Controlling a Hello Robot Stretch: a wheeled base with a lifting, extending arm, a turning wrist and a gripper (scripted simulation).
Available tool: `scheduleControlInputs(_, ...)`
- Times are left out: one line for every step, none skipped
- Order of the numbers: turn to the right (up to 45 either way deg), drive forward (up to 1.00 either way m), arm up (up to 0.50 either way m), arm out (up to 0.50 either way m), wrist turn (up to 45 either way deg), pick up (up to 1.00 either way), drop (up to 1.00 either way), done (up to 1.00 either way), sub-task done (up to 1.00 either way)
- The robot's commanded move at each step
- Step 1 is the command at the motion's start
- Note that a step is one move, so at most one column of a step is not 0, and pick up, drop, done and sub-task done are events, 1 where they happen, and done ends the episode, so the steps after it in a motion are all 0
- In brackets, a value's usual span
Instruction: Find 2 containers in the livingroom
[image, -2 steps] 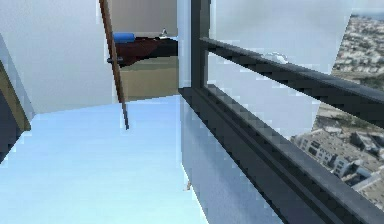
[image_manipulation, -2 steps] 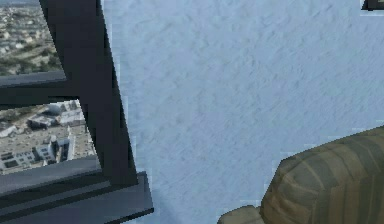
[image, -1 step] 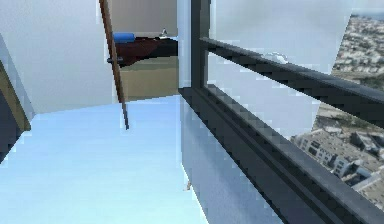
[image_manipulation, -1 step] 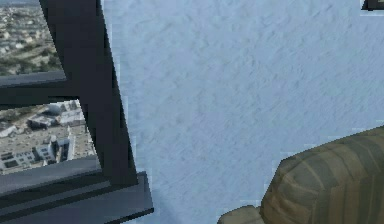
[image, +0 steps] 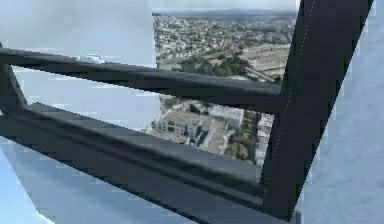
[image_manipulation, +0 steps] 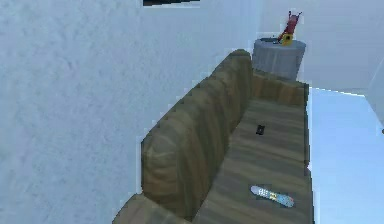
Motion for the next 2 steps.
scheduleControlInputs(45.0, 0.00, 0.00, 0.00, 0.0, 0.00, 0.00, 0.00, 0.00)
scheduleControlInputs(-45.0, 0.00, 0.00, 0.00, 0.0, 0.00, 0.00, 0.00, 0.00)
